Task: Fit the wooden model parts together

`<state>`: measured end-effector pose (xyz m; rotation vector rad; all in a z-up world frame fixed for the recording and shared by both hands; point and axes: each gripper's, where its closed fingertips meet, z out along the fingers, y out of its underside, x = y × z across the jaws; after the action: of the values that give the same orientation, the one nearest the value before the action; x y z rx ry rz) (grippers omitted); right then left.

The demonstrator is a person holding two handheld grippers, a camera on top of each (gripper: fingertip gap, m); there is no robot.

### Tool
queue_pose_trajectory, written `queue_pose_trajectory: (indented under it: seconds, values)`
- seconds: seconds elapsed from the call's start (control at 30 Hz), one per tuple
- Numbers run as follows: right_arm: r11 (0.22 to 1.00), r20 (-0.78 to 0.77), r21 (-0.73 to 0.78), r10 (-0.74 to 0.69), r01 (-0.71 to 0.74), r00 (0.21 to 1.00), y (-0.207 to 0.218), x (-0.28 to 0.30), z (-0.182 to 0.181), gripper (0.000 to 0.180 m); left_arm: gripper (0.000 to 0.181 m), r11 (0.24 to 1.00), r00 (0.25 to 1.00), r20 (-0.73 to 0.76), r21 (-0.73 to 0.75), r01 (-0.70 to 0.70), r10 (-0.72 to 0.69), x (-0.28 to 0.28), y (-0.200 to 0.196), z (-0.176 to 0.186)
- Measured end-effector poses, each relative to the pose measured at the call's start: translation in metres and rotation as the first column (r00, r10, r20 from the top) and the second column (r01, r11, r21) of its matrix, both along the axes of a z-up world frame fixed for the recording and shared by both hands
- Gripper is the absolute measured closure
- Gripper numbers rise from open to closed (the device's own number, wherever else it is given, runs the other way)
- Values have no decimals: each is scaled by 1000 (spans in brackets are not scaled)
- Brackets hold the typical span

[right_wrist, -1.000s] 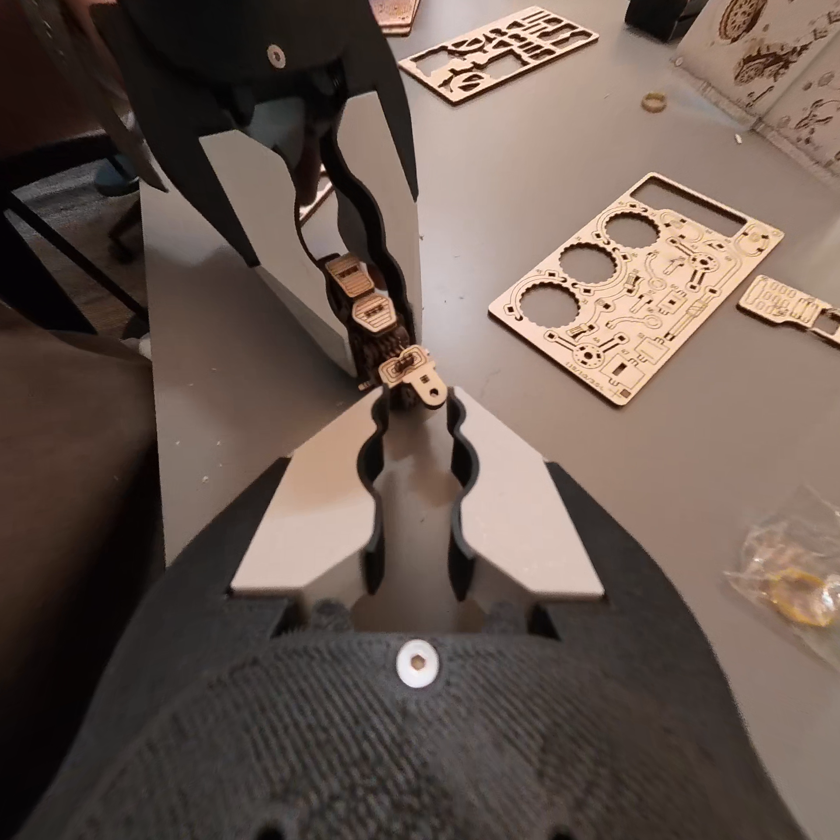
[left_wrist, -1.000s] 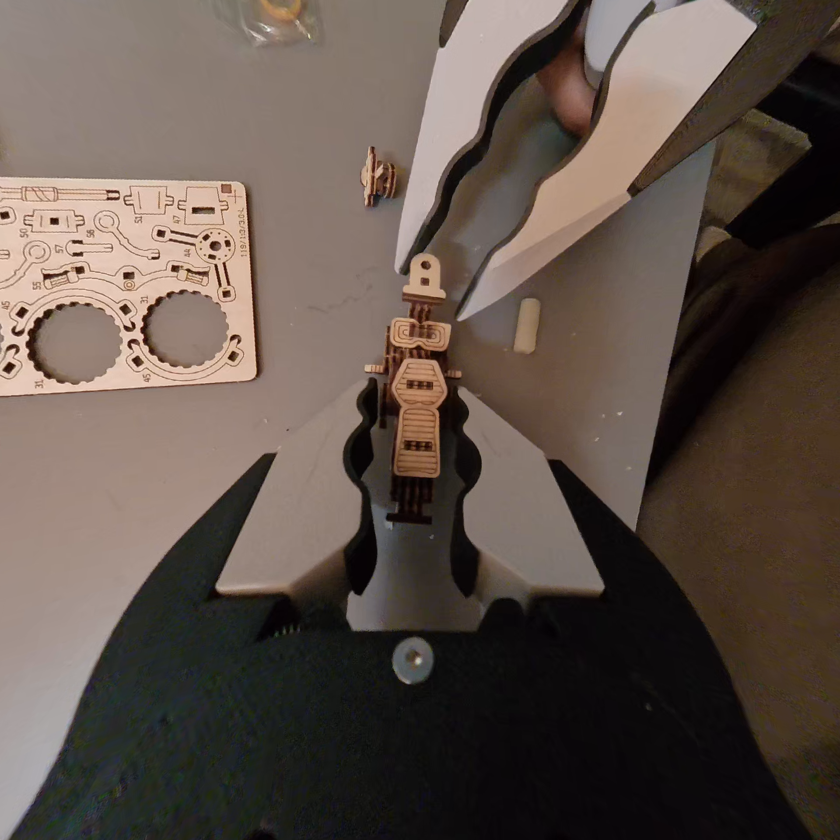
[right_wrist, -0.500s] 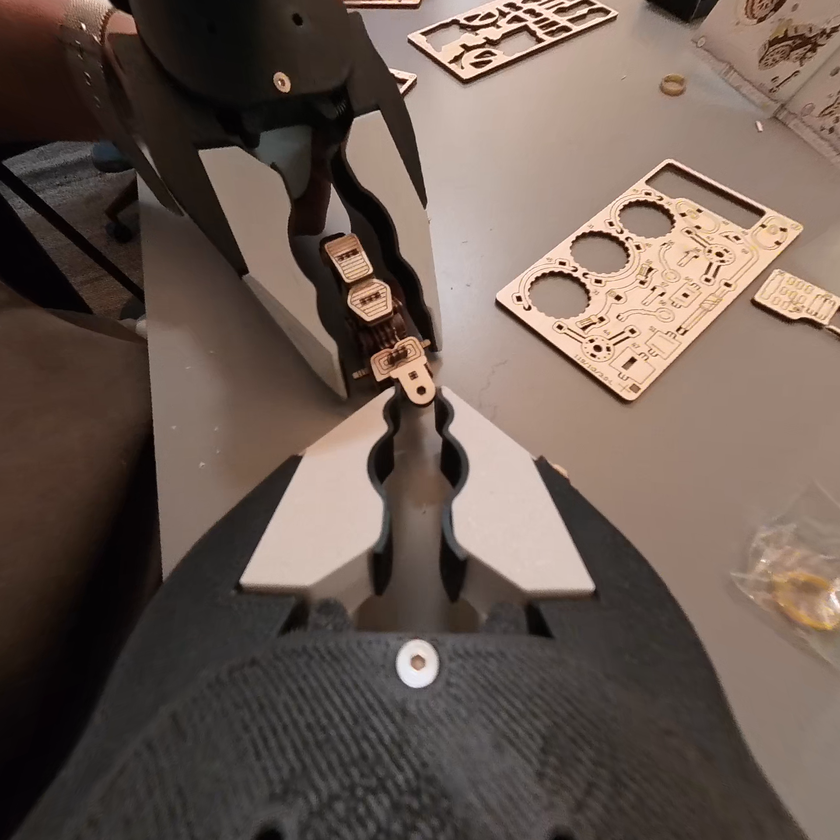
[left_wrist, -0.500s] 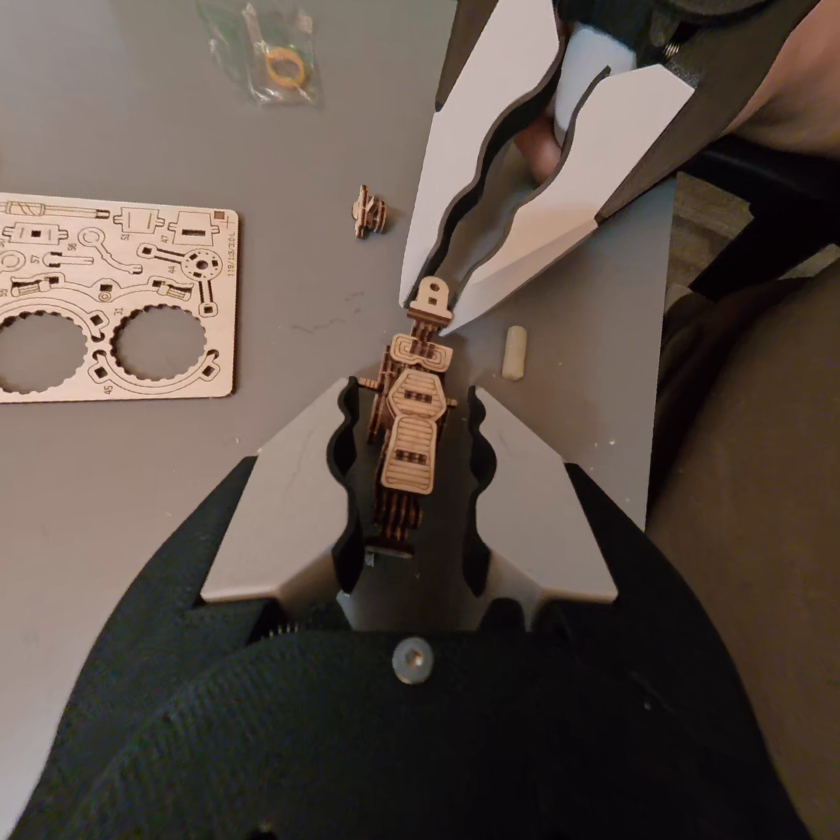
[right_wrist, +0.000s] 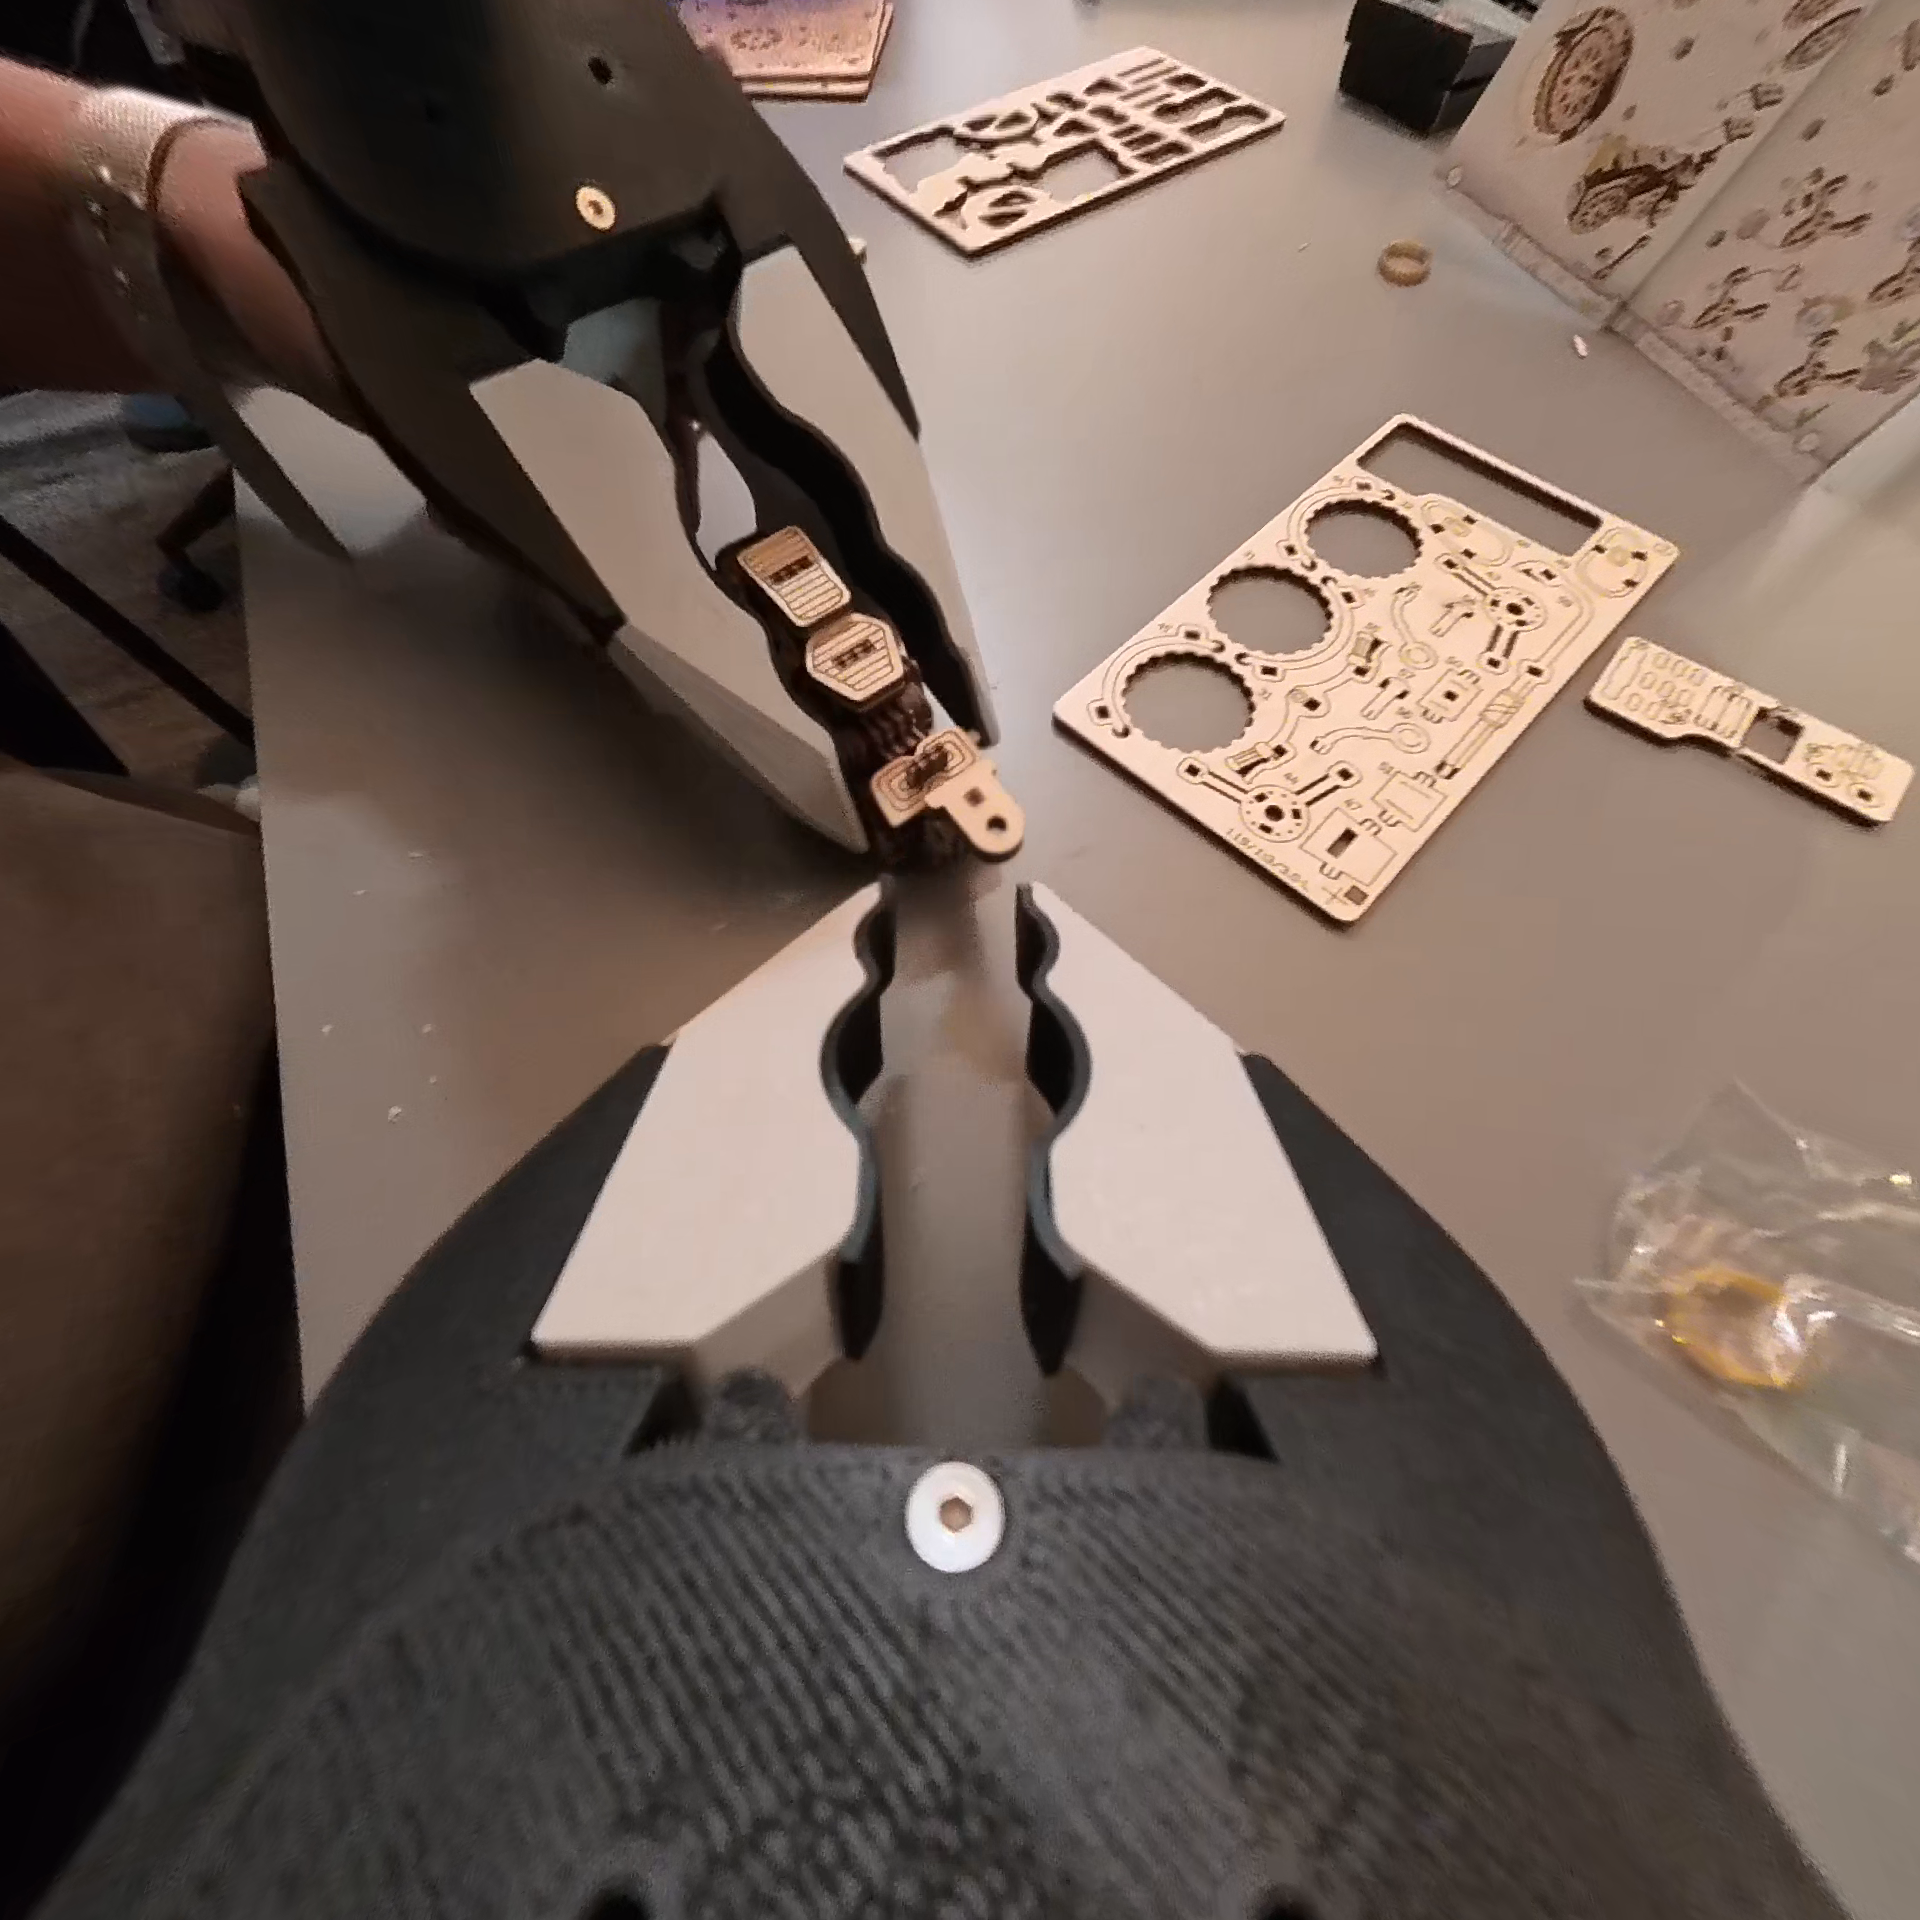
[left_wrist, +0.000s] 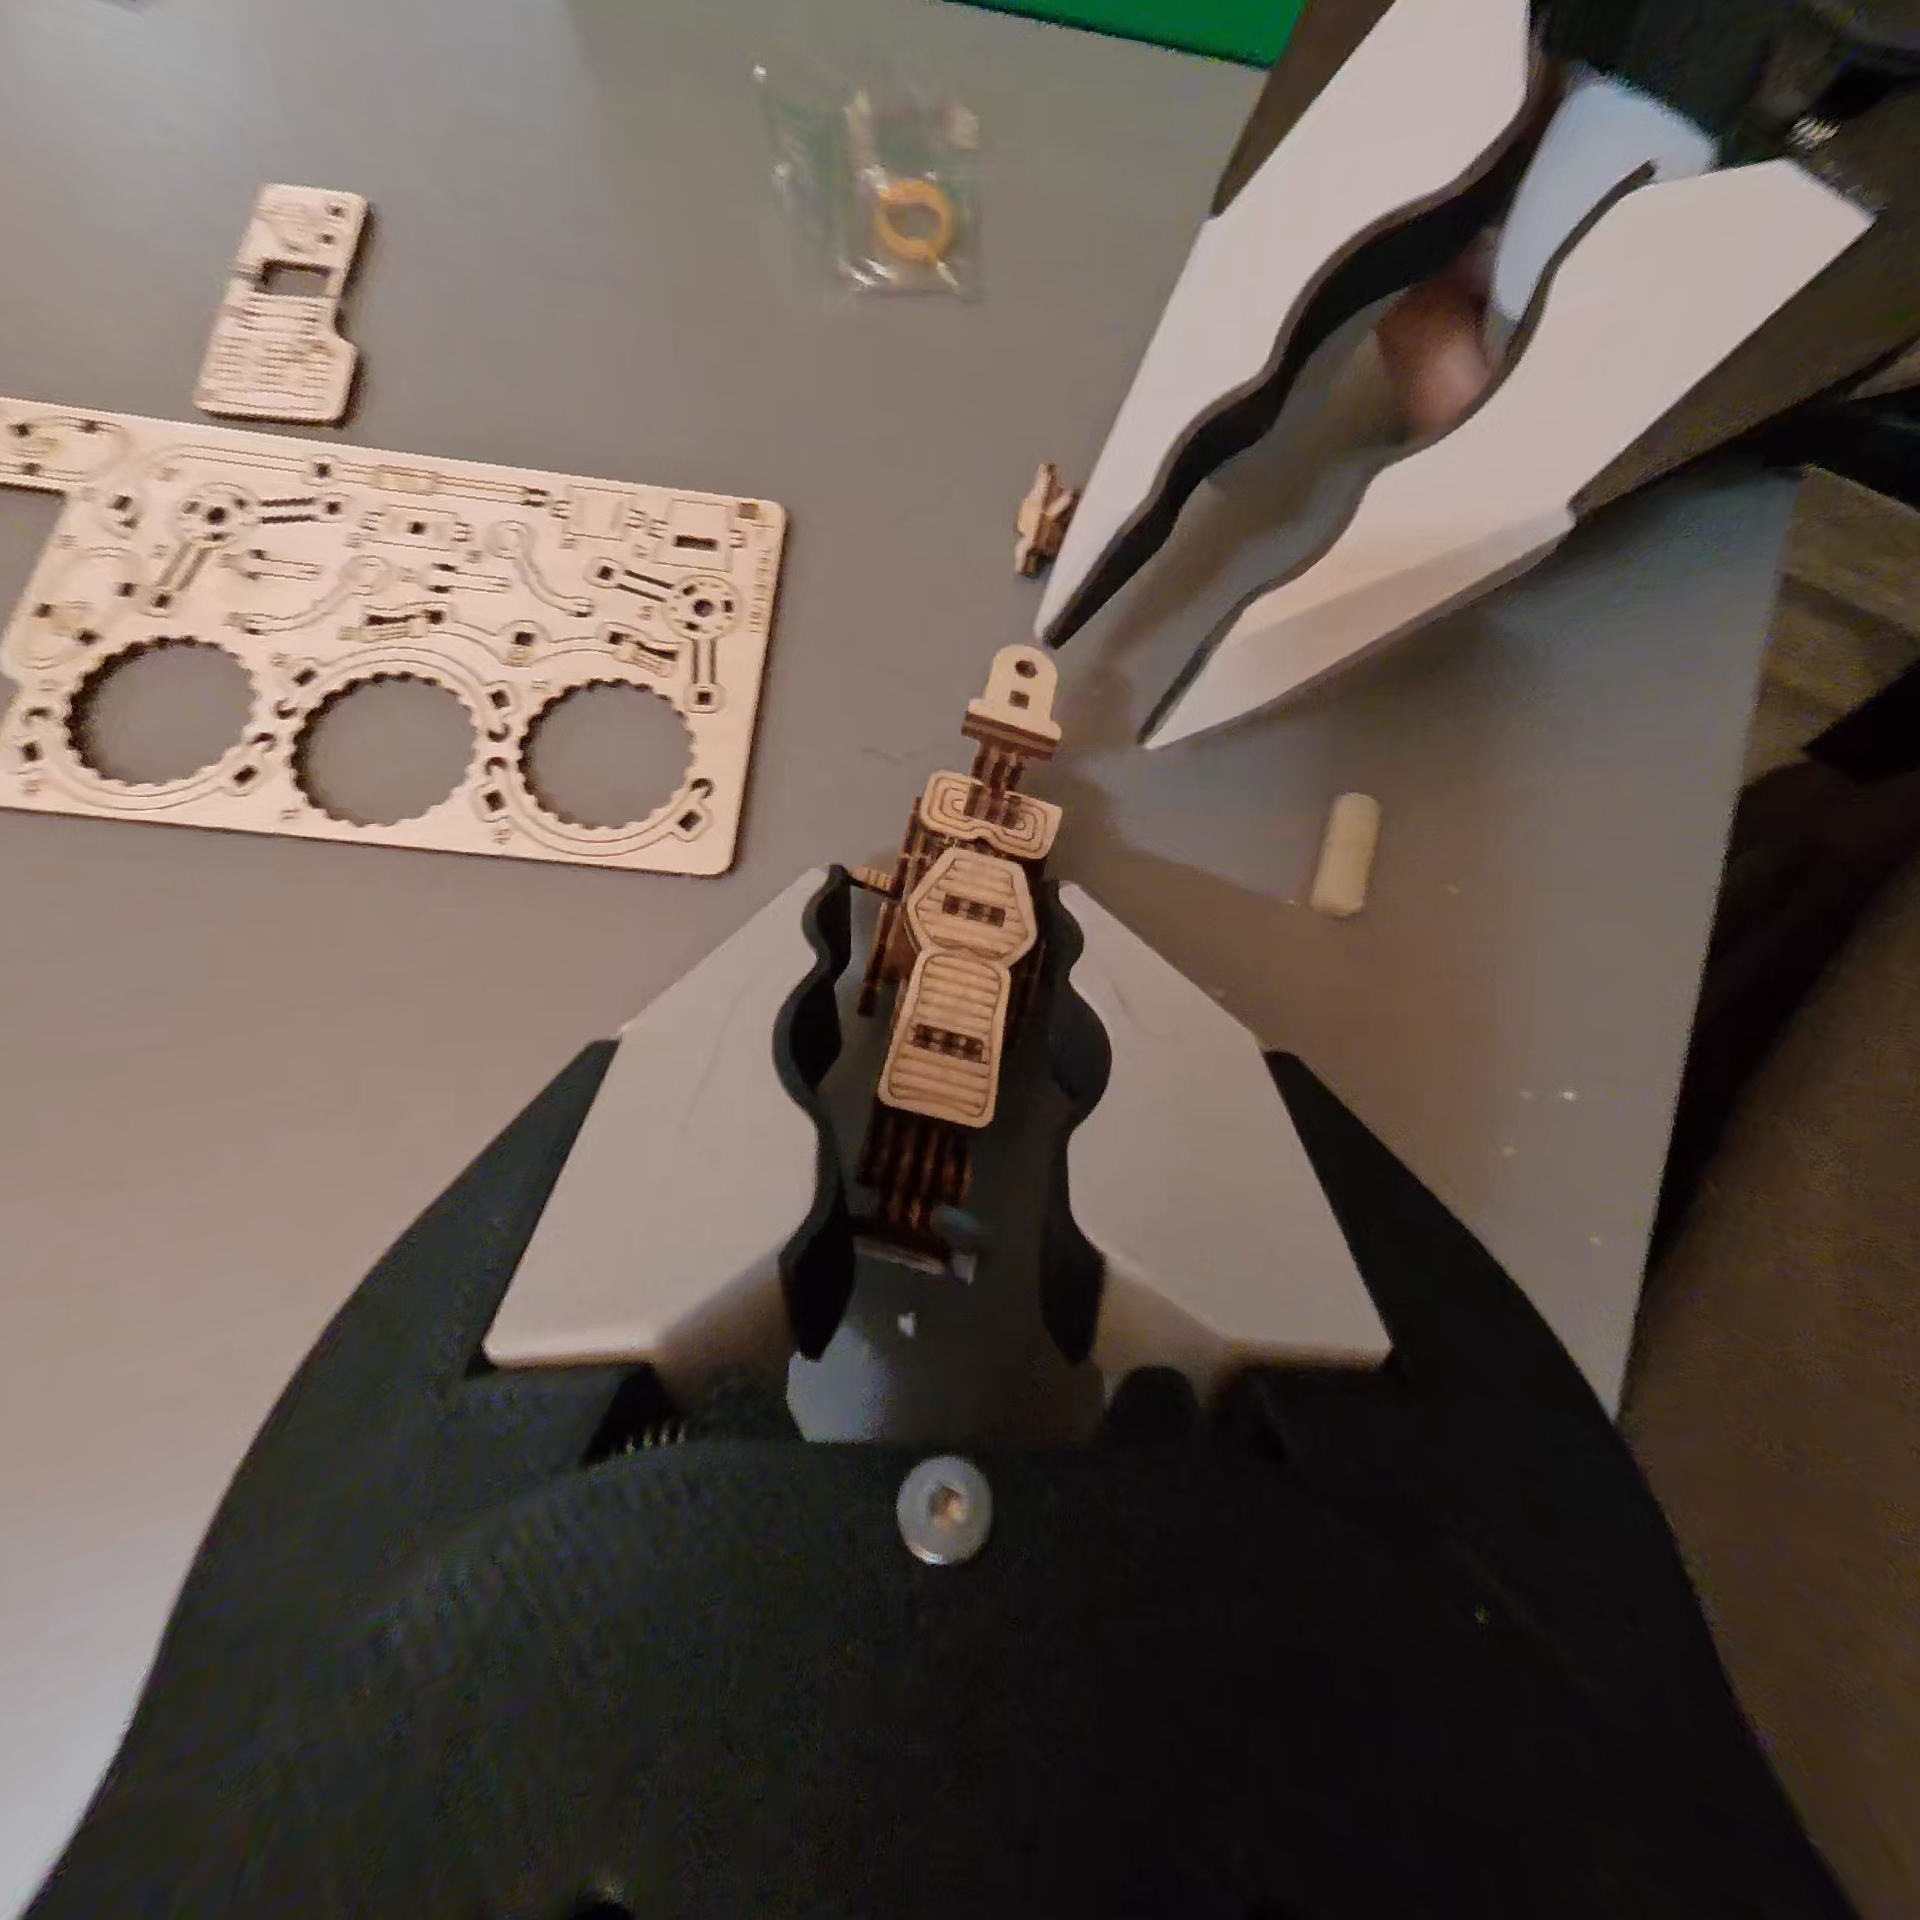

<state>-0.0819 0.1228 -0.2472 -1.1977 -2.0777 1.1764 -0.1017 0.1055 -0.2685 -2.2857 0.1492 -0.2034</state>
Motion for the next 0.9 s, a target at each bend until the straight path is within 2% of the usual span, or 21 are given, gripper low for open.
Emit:
queue_pose_trajectory:
  seconds: [0.3, 0.67, 0.9]
  values:
    - [998, -10, -56, -43, 42, 999, 9, -3, 6, 157, 145, 1000, 1000, -6, -1, -13, 13, -3, 1, 0]
    - [1000, -14, 26, -10, 10, 1000, -2, -4, 0, 154, 145, 1000, 1000, 6, -4, -9, 9, -2, 0, 0]
    - [1000, -18, 7, -24, 24, 1000, 2, -4, 2, 154, 145, 1000, 1000, 11, -5, -21, 21, -4, 1, -1]
